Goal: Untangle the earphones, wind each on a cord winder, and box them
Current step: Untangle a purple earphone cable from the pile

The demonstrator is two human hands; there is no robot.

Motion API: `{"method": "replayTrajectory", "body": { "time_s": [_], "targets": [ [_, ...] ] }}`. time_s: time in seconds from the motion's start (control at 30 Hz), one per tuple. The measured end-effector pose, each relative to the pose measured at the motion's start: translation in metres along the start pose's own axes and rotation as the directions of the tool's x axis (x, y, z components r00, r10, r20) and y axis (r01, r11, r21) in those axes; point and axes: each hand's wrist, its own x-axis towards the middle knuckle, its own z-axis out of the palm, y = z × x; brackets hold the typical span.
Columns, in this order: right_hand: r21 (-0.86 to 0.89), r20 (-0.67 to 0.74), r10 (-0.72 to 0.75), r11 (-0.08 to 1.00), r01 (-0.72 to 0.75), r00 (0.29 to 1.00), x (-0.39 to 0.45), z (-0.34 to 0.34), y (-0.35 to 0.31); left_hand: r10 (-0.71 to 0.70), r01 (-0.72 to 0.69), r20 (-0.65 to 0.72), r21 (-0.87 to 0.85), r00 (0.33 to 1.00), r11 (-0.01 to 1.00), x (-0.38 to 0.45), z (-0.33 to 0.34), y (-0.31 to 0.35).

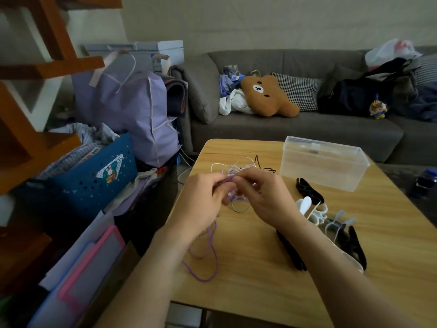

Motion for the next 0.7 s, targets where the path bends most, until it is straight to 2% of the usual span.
{"method": "replayTrajectory", "body": {
  "time_s": [0.1, 0.13, 0.23, 0.3, 0.4, 0.47, 0.53, 0.63, 0.7],
  "targets": [
    [0.024, -0.002, 0.085, 0.996, -0.085, 0.996, -0.001, -0.003, 0.002, -0.013, 0.013, -0.034, 0.005, 0.999, 1.000, 0.005, -0.008, -0.009],
    [0.018, 0.009, 0.093, 0.995, -0.093, 0.996, 0.000, -0.004, 0.004, -0.020, 0.017, -0.059, -0.052, 0.998, 0.999, 0.007, -0.009, -0.012],
    [-0.164, 0.089, 0.049, 0.986, -0.034, 0.995, 0.001, -0.004, 0.011, -0.017, -0.020, -0.126, -0.283, 0.992, 0.959, 0.007, -0.009, -0.012],
    [-0.230, 0.111, 0.056, 0.973, -0.029, 0.992, 0.001, -0.002, 0.014, 0.022, -0.068, -0.135, -0.344, 0.991, 0.936, 0.007, -0.007, -0.008],
    [-0.210, 0.032, 0.102, 0.973, -0.093, 0.994, 0.001, -0.001, 0.015, 0.036, -0.101, -0.171, -0.391, 0.985, 0.915, 0.006, -0.006, -0.004],
    [-0.174, -0.070, 0.152, 0.971, -0.162, 0.986, 0.002, -0.004, 0.013, -0.029, -0.096, -0.253, -0.469, 0.967, 0.878, 0.007, -0.009, -0.004],
    [-0.141, -0.108, 0.192, 0.968, -0.206, 0.975, 0.002, -0.008, 0.010, -0.112, -0.087, -0.314, -0.558, 0.943, 0.825, 0.009, -0.013, -0.004],
    [-0.192, -0.067, 0.190, 0.961, -0.199, 0.980, 0.000, -0.009, 0.007, -0.166, -0.059, -0.288, -0.637, 0.943, 0.768, 0.010, -0.014, -0.001],
    [-0.220, -0.048, 0.175, 0.958, -0.181, 0.983, 0.001, -0.012, 0.007, -0.224, 0.025, -0.235, -0.634, 0.946, 0.773, 0.011, -0.015, -0.003]
  ]
}}
